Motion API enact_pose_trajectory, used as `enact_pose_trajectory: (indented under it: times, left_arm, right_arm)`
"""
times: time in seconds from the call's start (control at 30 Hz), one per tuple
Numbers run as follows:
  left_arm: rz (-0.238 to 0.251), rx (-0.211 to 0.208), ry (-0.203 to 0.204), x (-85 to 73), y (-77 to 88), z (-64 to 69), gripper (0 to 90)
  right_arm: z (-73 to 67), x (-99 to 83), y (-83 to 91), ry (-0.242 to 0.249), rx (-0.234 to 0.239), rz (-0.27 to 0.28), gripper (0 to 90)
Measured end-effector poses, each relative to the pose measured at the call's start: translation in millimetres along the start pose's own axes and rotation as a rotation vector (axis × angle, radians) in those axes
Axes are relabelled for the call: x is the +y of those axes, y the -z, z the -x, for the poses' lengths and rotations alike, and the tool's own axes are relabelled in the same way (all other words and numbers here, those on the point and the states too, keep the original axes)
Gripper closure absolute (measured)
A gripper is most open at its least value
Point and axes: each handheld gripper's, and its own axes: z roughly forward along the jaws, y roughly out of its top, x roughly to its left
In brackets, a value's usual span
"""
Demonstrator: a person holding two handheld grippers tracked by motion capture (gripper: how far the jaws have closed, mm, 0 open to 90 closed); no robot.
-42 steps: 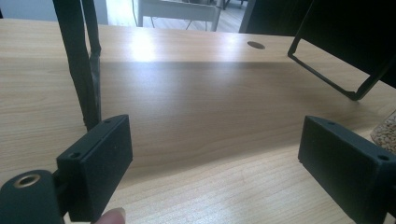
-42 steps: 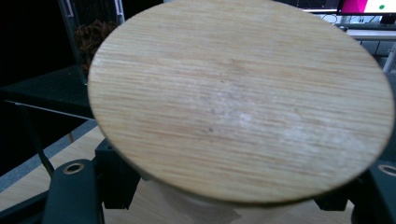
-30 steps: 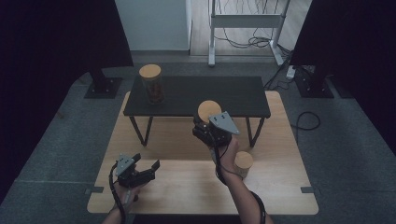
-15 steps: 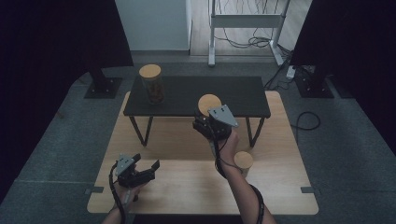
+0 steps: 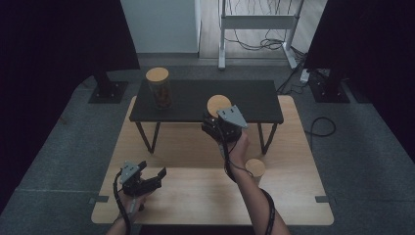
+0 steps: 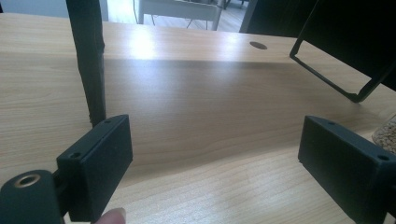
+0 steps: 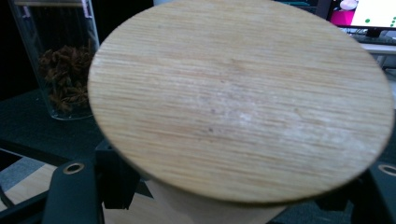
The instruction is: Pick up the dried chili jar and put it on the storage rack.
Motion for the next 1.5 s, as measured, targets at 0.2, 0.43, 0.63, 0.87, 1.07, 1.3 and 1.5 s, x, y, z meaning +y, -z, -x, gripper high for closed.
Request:
enact_pose_trajectory:
  times: [0.2,0.43,0.63,0.87,1.07,1.3,1.5]
  left_arm:
    - [-0.005,-0.003,0.001,-0.2,-1.1,-0.8,9.5]
    - [-0.007,-0.002,-0.003,-0.4,-1.5,-0.6,9.5]
    - [-0.005,0.002,0.004,-0.7,-1.4,-2.2,9.5]
    - [-0.007,0.006,0.001,-0.4,-1.8,-3.1,9.5]
    - [-0.006,0.009,0.007,-0.6,-1.4,-4.8,9.5]
    - [-0.008,0.009,0.006,-1.0,-1.8,-5.1,9.5]
    - [-0.009,0.013,0.009,-0.9,-2.0,-5.7,9.5]
  right_arm:
    - [1.0,4.8,-4.3,0.004,-0.005,0.004,25.5]
    - [0.4,7.1,-12.1,0.009,-0.010,0.001,25.5]
    - [0.3,8.9,-21.3,0.004,-0.018,-0.001,25.5]
    - [-1.8,12.3,-32.7,0.013,-0.021,-0.010,25.5]
    - [-4.2,14.6,-43.2,0.020,-0.021,-0.017,25.5]
    - [-5.2,14.0,-52.5,0.017,-0.026,-0.028,25.5]
    - [-4.8,15.6,-57.0,0.019,-0.032,-0.034,25.5]
